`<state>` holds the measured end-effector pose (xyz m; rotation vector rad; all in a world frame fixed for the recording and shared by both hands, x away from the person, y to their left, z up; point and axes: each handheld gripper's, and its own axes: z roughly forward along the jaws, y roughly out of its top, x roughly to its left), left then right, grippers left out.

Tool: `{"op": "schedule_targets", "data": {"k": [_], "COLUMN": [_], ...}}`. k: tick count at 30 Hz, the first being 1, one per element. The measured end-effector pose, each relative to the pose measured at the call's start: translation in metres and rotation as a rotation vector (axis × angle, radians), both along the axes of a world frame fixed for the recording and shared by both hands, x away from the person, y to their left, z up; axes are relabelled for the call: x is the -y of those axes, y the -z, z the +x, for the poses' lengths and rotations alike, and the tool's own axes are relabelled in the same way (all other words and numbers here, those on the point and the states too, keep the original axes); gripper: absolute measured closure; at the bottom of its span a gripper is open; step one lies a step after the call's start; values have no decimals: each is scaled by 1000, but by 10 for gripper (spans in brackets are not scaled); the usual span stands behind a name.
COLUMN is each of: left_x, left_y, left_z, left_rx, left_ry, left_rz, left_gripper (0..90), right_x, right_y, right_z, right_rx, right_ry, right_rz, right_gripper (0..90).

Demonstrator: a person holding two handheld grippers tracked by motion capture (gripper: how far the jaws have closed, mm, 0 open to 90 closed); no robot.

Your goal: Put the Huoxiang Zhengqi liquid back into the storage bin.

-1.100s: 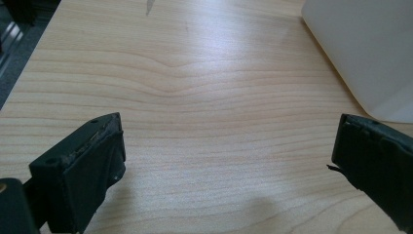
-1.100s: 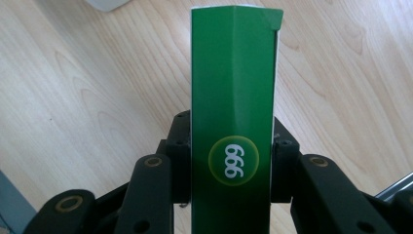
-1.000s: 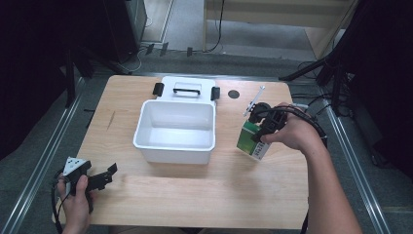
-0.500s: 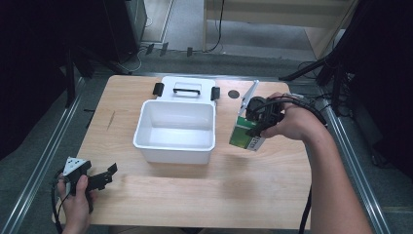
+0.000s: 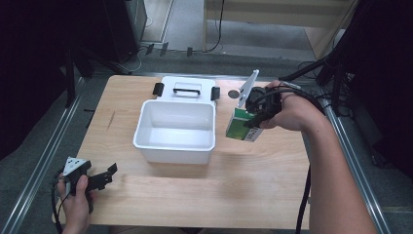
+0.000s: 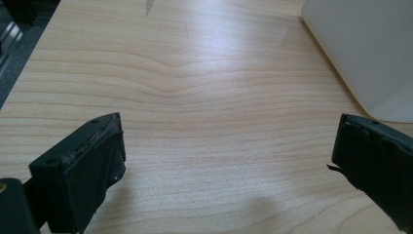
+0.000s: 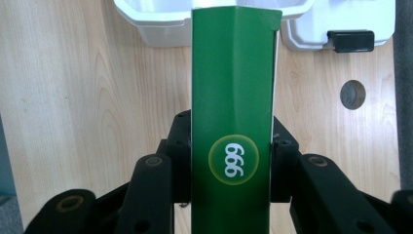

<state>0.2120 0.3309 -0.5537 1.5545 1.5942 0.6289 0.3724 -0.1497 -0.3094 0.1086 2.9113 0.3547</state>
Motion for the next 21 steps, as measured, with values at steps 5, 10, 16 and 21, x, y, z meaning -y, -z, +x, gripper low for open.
{"op": "schedule_targets", "data": {"k": [5,10,16,21], "left_x": [0,0,0,0], "left_y": [0,0,0,0], "left_z": [0,0,0,0], "left_rx": [-1,-2,-1,-2], "left_ry": [0,-1,2,2], "left_rz": [-1,-1,-2,-3], "left_gripper": [1,1,1,1], "right_x": [-3,-10,-24,-35], "right_y": [-11,-20,-30,-40], "right_z": [1,1,3,6], "right_rx": [4,0,7,12], "right_ry": [-3,-7,-19,-17], "right_rz": [-18,-12,-18,-22], "right_gripper": [646,646,646,645]}}
